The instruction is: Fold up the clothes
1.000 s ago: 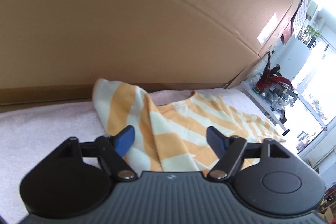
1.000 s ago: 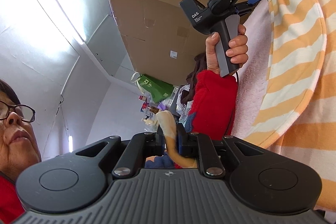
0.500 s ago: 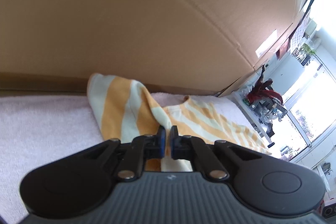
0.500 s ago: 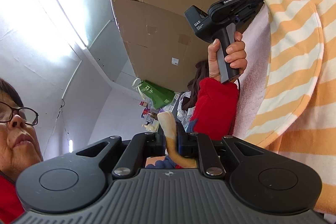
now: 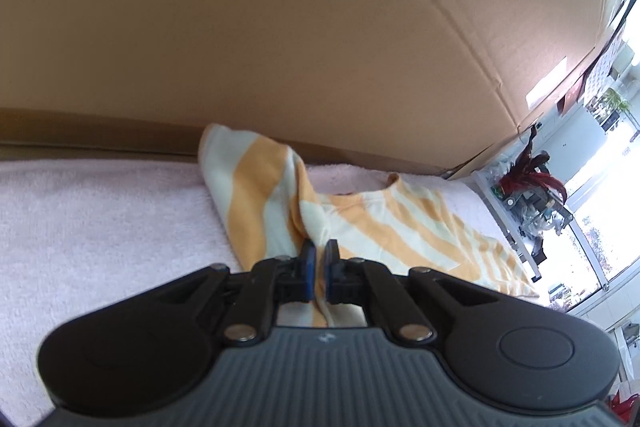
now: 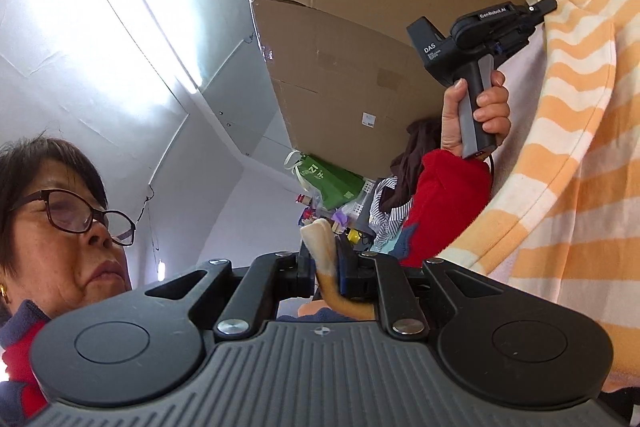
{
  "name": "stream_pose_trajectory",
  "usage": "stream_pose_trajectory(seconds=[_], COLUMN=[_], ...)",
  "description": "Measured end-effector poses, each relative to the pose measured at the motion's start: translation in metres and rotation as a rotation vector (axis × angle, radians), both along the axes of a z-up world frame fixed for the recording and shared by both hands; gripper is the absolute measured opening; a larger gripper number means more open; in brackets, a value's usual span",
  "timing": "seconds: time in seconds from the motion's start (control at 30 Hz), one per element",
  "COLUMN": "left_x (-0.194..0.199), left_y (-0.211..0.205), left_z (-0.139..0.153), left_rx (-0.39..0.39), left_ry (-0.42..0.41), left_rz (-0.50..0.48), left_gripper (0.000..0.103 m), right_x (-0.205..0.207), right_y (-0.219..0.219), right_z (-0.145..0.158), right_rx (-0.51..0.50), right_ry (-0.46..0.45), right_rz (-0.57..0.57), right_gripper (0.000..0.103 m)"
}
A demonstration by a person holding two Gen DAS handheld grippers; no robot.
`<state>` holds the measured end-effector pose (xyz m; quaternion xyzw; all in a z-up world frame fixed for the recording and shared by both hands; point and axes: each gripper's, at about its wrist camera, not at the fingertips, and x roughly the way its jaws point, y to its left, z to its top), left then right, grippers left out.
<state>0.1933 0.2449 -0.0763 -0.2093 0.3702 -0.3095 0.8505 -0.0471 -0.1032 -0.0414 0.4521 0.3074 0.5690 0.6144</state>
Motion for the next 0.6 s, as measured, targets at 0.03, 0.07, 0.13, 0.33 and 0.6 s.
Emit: stream_pose_trajectory(seconds=[0.03, 0.07, 0.13, 0.33, 0.6], left_x=[-0.002, -0.004, -0.006, 0.002, -0.007], left_y=[0.003, 0.006, 0.005, -0.003, 0.006], left_z=[0.004, 0.008, 0.01, -0.005, 0.007], left_rx=[-0.013, -0.019, 0.014, 0.075, 0.056], left_ry=[-0.012, -0.025, -0.034, 0.018, -0.068], left_rz=[0.0, 0.0, 0.001, -0.002, 0.026], left_gripper=[0.0, 0.0, 0.0, 0.0, 0.0], right_x=[0.0, 0.0, 0.0, -0.001, -0.008], right_y=[0.001, 0.002, 0.005, 0.016, 0.015], right_z=[0.0, 0.0, 0.0, -0.021, -0.041], right_rx=[0.018, 0.036, 0.036, -0.104, -0.133], right_ry=[0.0, -0.001, -0.008, 0.02, 0.079], right_rz=[0.006, 0.012, 0.037, 0.078, 0.091], right_gripper=[0.014, 0.014, 0.014, 0.014, 0.014])
